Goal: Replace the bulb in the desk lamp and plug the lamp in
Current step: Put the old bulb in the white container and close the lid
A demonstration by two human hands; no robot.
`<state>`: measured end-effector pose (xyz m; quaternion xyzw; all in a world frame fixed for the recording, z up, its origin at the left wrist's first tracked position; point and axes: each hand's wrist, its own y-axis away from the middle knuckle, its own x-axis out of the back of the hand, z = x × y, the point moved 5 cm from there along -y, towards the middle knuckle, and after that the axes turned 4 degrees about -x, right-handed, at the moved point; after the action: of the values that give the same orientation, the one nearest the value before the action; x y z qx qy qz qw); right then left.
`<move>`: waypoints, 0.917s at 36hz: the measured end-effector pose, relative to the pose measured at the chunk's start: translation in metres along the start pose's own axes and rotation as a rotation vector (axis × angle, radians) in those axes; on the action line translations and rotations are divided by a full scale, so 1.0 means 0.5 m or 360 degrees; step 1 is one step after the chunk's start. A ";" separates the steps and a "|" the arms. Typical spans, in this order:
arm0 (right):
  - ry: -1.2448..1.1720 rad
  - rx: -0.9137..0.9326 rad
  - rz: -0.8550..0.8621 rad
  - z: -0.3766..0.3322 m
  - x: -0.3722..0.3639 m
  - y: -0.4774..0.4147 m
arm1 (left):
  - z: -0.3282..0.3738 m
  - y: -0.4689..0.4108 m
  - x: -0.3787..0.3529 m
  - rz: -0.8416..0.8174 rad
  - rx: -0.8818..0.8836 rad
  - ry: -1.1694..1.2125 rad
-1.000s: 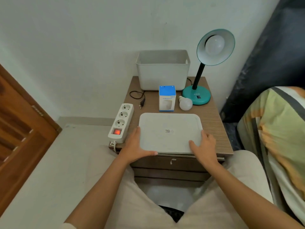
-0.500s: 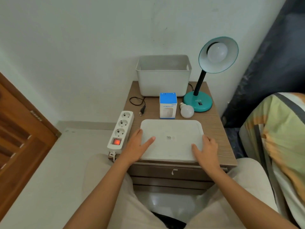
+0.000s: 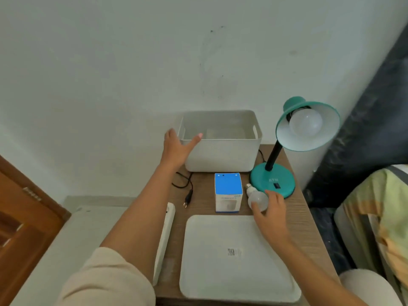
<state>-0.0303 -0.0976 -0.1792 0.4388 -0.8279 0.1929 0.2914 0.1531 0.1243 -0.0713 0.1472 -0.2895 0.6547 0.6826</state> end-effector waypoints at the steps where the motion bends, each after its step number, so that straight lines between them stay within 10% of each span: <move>1: -0.0009 -0.0004 0.0012 0.003 -0.007 -0.003 | -0.002 -0.013 -0.009 -0.0023 0.0036 0.0018; 16: -0.0311 -0.0081 0.0202 -0.006 -0.013 -0.033 | -0.036 -0.062 -0.067 -0.0013 0.0031 0.0191; 24: -0.0523 0.0330 0.0504 -0.158 0.060 -0.054 | -0.036 -0.059 -0.064 0.0008 0.0041 0.0258; 33: -0.0478 0.0315 0.0183 -0.318 0.036 -0.257 | -0.050 -0.062 -0.065 0.0072 0.0026 0.0316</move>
<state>0.1194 -0.0866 -0.0393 0.4410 -0.8628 0.2221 0.1086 0.1893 0.1094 -0.1047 0.0805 -0.2182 0.6836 0.6918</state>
